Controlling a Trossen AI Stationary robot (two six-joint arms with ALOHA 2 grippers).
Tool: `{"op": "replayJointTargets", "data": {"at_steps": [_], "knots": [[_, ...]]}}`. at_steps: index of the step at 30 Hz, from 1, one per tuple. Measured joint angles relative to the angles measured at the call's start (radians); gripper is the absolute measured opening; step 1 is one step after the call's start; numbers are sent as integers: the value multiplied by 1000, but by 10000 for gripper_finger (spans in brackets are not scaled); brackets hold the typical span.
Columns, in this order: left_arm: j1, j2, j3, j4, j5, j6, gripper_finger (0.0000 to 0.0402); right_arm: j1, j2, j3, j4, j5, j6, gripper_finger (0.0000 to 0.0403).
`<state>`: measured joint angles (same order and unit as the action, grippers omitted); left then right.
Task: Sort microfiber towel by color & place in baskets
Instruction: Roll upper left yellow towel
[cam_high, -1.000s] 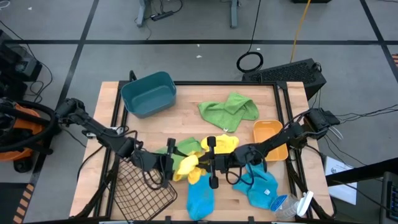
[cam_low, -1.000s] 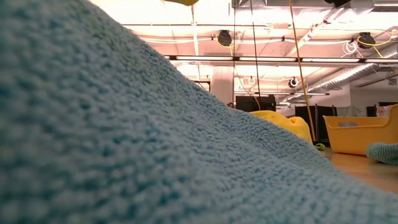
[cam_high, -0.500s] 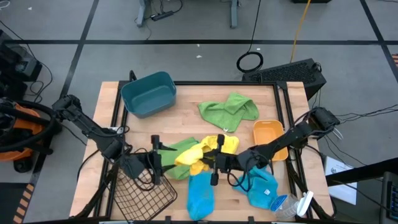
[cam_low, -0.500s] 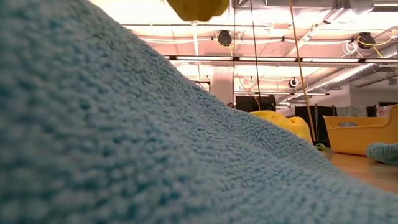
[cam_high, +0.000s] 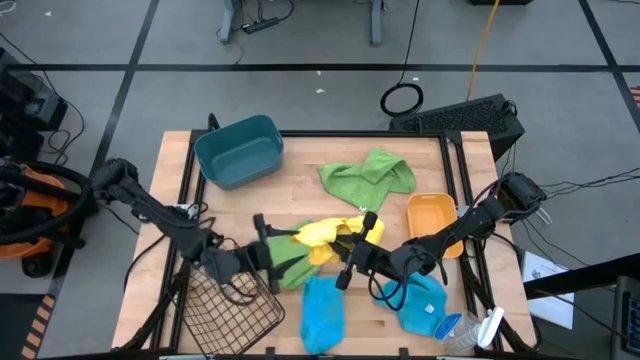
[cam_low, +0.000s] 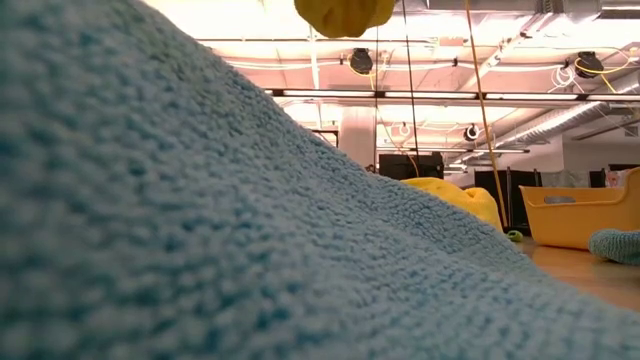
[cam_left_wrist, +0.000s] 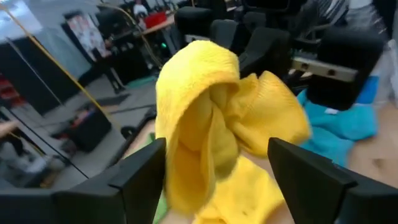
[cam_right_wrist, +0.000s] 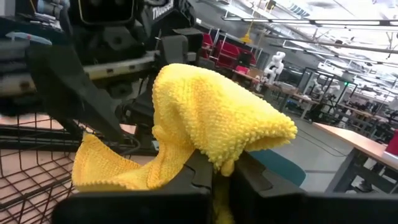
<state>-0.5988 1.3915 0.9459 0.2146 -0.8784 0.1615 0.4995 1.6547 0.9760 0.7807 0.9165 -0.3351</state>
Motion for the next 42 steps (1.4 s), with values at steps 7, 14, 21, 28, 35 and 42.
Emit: {"op": "replayJointTargets", "data": {"at_steps": [7, 14, 21, 28, 35, 42], "knots": [[40, 42, 4, 116, 125, 2, 283, 0, 0, 0, -5, -1, 2, 13], [86, 60, 5, 119, 200, -49, 283, 0, 0, -1, -5, 8, 7, 13], [122, 100, 5, 203, 216, -47, 283, 0, 0, -1, 3, 16, 13, 13], [134, 99, 5, 199, 287, -21, 283, 3, 0, -1, 8, 14, 13, 13], [168, 100, 5, 197, 329, -16, 258, 2, -1, -1, 8, 12, 16, 13], [181, 101, 5, 191, 336, 23, 153, 1, -1, -1, 7, -2, 32, 15]]}}
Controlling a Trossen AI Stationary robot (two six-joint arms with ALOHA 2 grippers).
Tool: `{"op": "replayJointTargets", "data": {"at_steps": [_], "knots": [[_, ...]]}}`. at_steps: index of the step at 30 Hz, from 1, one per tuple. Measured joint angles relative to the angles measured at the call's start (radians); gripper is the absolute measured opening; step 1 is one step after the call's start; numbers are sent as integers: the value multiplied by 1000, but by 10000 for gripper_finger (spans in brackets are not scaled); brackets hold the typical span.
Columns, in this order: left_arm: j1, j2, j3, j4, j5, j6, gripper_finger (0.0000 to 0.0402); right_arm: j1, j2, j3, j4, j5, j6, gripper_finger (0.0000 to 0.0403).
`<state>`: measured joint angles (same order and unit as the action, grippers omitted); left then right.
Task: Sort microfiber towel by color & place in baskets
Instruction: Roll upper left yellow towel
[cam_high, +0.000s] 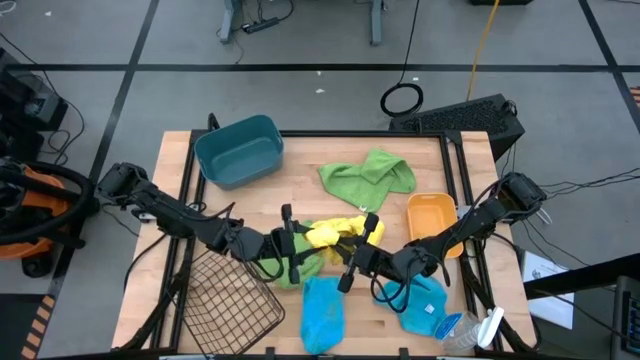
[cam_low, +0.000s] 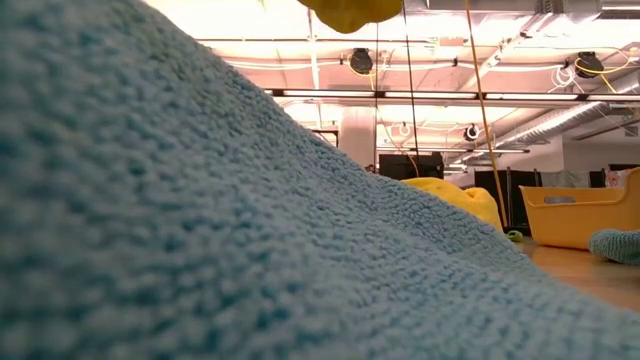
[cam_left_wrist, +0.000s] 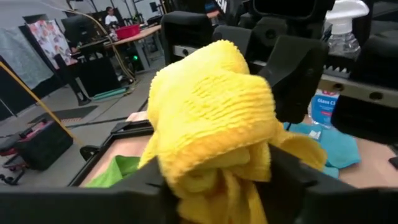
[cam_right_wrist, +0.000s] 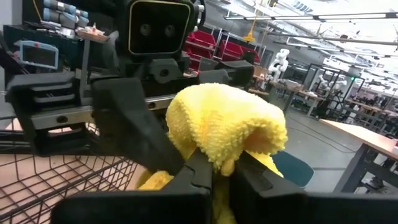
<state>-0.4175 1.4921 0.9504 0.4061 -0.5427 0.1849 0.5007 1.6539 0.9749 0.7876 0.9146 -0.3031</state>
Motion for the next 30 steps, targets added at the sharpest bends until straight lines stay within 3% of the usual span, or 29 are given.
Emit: {"op": "replayJointTargets", "data": {"at_steps": [7, 12, 18, 30], "knots": [[-2, 0, 0, -4, 14, 33, 26, 23, 0, 0, -10, 29, 27, 74], [-3, 0, 0, -4, 24, 41, 26, 66, 1, 2, -11, 142, 3, 146], [-7, -12, 0, -12, 23, 61, 31, 105, 1, 2, -18, 161, -5, 208], [-50, -135, 0, -200, -33, 19, 34, 148, -7, 2, -180, 240, 82, 231]]}}
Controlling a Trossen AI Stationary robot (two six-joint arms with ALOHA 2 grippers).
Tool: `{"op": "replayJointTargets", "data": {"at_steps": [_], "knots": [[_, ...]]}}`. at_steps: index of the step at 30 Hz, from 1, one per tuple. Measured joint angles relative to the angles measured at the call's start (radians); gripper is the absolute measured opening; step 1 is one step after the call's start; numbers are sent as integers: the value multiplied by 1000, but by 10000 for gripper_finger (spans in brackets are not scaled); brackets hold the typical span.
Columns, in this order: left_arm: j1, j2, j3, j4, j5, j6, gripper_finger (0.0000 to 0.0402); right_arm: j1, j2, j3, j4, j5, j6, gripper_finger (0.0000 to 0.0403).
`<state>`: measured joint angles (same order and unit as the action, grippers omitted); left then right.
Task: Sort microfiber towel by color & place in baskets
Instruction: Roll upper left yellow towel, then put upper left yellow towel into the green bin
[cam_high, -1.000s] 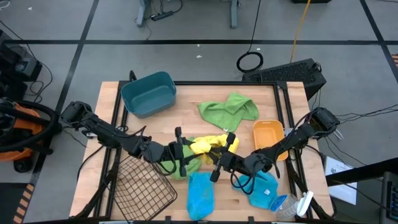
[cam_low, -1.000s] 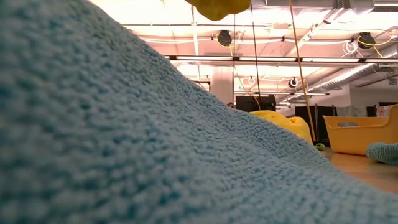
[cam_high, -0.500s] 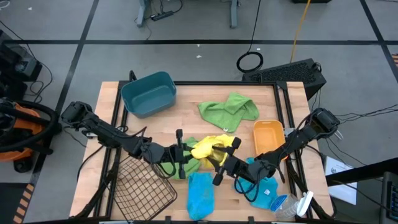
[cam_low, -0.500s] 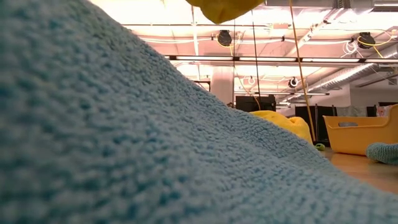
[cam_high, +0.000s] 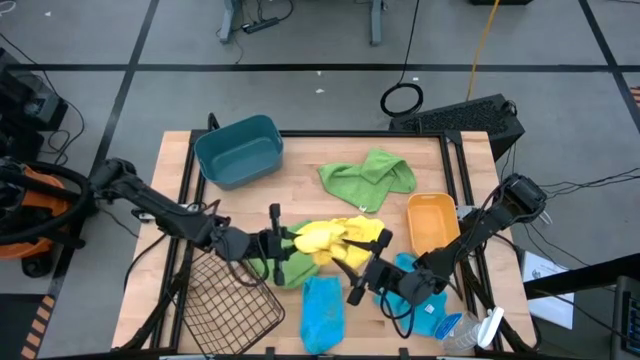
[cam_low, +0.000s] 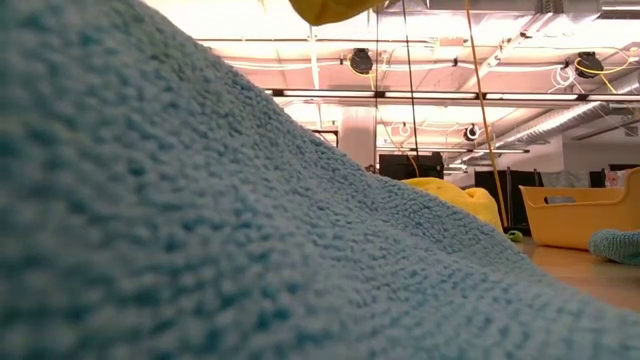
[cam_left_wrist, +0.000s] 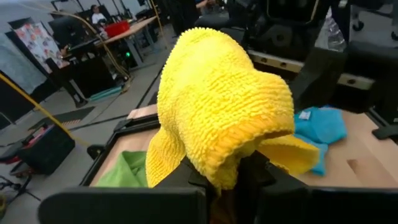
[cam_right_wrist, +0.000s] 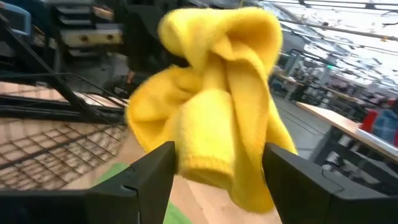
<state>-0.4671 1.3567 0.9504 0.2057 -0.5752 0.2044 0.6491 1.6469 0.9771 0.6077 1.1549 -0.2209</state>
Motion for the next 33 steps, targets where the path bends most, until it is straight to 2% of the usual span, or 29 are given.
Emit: {"op": "replayJointTargets", "data": {"at_steps": [4, 9, 21, 25, 33], "knots": [[-17, -19, 0, -62, -64, -13, 34, 0, -3, 0, -23, 6, 8, 231], [-27, -29, 0, -151, -192, -22, 35, 1, -3, 0, -25, 6, 8, 231], [-26, -132, -23, -476, -442, -176, 35, 15, -3, -1, -92, 5, -1, 231], [-27, -207, -66, -565, -456, -270, 35, 15, -3, -1, -96, 5, -28, 231], [-40, -363, -183, -555, -465, -308, 35, 15, -3, -1, -96, 5, -34, 231]]}}
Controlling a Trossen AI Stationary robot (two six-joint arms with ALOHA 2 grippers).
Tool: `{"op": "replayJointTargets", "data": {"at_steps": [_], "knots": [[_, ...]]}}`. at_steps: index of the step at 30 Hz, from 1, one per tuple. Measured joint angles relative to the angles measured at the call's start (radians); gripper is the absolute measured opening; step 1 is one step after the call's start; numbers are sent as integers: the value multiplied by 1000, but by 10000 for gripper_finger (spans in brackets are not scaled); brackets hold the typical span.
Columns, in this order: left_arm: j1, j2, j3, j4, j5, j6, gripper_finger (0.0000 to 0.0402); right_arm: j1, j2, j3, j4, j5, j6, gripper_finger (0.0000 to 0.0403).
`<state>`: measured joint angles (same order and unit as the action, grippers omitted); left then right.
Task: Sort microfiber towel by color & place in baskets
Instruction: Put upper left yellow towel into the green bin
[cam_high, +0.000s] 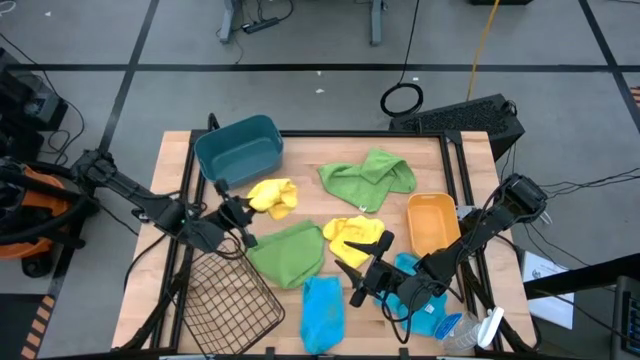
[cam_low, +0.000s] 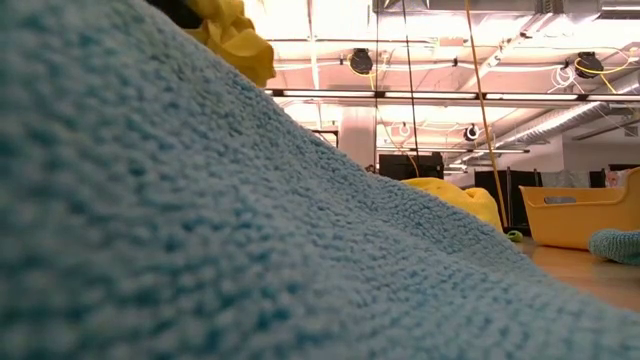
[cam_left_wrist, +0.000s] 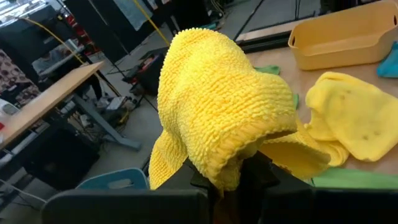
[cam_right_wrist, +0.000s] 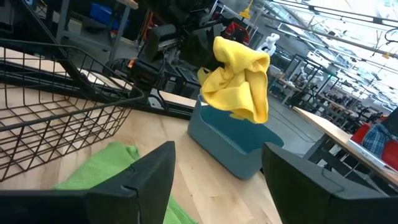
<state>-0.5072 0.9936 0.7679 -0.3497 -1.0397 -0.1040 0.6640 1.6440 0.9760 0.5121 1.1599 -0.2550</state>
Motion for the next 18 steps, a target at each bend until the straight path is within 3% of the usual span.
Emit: {"op": "replayJointTargets", "data": {"at_steps": [18], "knots": [[1, -32, -39, 0, 10, -19, 35, -3, 0, 0, 0, 0, -1, 231]]}}
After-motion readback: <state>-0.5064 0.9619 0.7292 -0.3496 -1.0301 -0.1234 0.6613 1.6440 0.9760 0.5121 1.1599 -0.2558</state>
